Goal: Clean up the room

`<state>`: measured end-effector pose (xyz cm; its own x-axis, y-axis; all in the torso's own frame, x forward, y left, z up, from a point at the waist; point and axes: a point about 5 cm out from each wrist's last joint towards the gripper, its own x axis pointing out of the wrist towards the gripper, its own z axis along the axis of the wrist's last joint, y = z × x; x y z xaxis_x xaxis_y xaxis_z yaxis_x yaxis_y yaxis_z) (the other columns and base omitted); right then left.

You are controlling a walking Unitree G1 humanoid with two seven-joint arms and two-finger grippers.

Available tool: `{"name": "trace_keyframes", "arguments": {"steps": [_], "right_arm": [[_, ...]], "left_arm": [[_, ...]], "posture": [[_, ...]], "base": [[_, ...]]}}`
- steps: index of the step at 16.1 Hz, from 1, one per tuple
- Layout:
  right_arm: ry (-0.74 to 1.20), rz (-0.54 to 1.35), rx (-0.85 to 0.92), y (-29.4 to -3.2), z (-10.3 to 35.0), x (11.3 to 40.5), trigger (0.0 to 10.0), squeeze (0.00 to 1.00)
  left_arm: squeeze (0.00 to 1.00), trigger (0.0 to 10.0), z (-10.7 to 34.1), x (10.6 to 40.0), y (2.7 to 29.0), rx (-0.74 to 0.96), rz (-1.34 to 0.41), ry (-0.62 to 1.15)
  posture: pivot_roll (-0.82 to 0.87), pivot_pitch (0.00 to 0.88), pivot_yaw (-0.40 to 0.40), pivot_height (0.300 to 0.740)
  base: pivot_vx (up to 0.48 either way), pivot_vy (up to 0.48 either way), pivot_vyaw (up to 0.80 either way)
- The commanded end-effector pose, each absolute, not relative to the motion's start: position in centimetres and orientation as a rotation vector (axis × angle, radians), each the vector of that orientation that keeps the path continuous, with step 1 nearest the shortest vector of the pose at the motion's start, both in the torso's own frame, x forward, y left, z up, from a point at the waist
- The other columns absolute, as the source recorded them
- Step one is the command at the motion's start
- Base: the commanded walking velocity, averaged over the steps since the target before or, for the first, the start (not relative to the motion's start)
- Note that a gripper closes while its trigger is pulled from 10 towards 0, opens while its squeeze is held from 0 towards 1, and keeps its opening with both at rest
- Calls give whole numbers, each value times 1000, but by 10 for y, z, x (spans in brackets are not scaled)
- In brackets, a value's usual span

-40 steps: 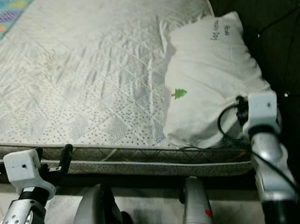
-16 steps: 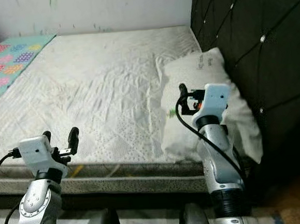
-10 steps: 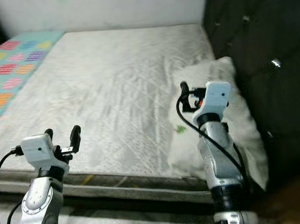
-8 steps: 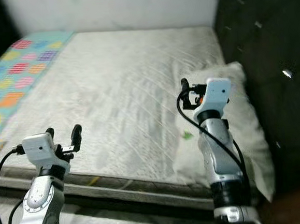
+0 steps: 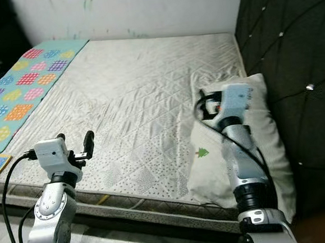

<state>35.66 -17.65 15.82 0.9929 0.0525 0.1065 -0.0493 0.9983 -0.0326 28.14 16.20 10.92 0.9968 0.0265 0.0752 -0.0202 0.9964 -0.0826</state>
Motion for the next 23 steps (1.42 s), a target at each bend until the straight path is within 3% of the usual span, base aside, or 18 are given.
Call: {"name": "trace_keyframes", "arguments": {"steps": [1, 5, 12, 16, 20, 23], "right_arm": [[-100, 106, -60, -168, 158, 357, 10000, 0], [-68, 154, -168, -165, 136, 346, 10000, 0], [-35, -95, -20, -169, 113, 326, 10000, 0], [-20, -50, -41, -157, 107, 319, 10000, 0], [-8, -78, -19, -167, 108, 319, 10000, 0], [15, -86, -34, -178, 103, 316, 10000, 0]], "left_arm": [[0, 10000, 106, 282, 166, -62, 35, -62], [0, 10000, 101, 284, 163, -32, 34, -40], [0, 10000, 108, 281, 165, -86, 43, -90], [0, 10000, 105, 277, 164, -96, 42, -75], [0, 10000, 102, 271, 157, -118, -2, -67], [0, 10000, 98, 266, 158, -135, -4, -52]], "posture": [[-161, 0, 110, 740], [-178, 0, 117, 740], [-146, 0, 67, 740], [-150, 0, 73, 740], [-143, 0, 73, 740], [-138, 0, 63, 740]], "base": [[0, 0, 0], [0, 0, 0], [0, 0, 0], [0, 0, -731], [0, 0, -722], [0, 0, 0]]}}
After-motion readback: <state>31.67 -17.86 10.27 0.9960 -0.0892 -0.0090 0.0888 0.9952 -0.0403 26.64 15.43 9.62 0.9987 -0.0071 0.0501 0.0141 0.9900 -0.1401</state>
